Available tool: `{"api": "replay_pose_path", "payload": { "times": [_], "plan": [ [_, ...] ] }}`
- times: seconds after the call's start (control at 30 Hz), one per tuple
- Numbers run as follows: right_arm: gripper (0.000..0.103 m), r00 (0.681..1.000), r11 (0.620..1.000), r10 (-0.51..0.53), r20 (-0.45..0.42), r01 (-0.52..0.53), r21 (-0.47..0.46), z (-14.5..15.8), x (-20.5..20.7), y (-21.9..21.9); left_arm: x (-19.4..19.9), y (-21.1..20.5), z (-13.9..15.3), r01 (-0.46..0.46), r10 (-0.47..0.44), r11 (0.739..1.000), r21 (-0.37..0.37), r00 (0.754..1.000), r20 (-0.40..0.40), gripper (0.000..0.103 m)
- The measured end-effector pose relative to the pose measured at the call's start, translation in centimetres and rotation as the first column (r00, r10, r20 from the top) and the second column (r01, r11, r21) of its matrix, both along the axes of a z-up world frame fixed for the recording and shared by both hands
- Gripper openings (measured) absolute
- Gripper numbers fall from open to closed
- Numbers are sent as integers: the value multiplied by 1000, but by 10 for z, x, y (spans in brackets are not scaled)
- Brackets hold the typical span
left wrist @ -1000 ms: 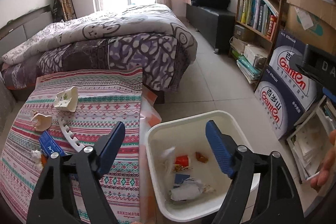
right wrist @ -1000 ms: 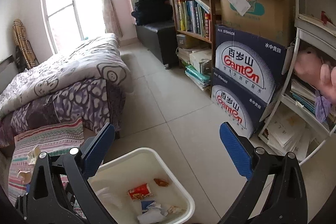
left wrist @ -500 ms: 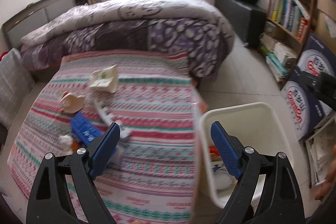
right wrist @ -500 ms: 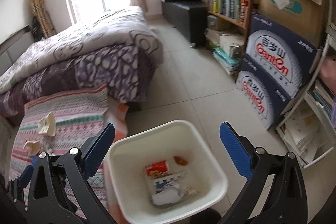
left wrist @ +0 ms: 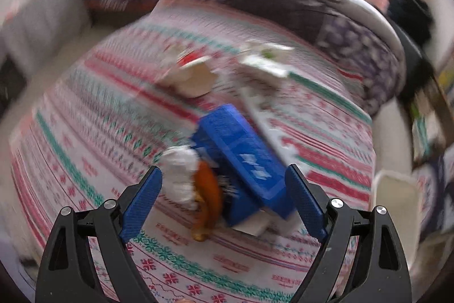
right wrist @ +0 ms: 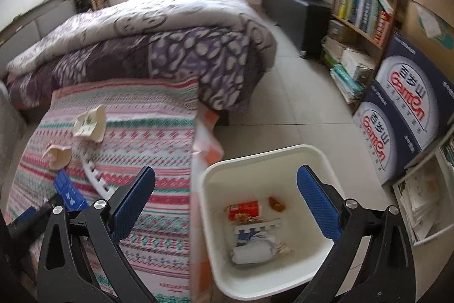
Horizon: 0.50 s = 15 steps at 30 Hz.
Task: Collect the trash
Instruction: 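Move both grippers from the bin back over the blanket, then grasp the white plastic bag bundle with the left gripper and lift it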
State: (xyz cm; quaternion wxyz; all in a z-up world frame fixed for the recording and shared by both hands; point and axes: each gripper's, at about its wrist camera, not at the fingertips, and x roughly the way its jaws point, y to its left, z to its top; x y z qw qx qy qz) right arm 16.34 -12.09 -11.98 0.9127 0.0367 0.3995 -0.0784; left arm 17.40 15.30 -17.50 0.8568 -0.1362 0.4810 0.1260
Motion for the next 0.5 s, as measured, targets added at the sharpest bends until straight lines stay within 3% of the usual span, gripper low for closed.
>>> {"api": "replay_pose_path", "payload": {
  "times": [0.1,0.2,0.37,0.5],
  "plan": [
    [96,999,999,37,-19,-37,-15,-6,5,18,5,37,-19,-87,81,982,-169,996,-41,85],
    [96,996,997,79,-41,-80,-19,-13,11,35,8,66,-37,-146,130,930,-337,989,-71,81],
    [96,983,986,165,-77,-164,16,-22,20,66,10,83,-61,-162,119,862,-481,986,-118,67],
    [96,961,967,253,-109,-248,60,-34,26,96,6,92,-62,-143,99,840,-524,989,-111,47]
  ]
}}
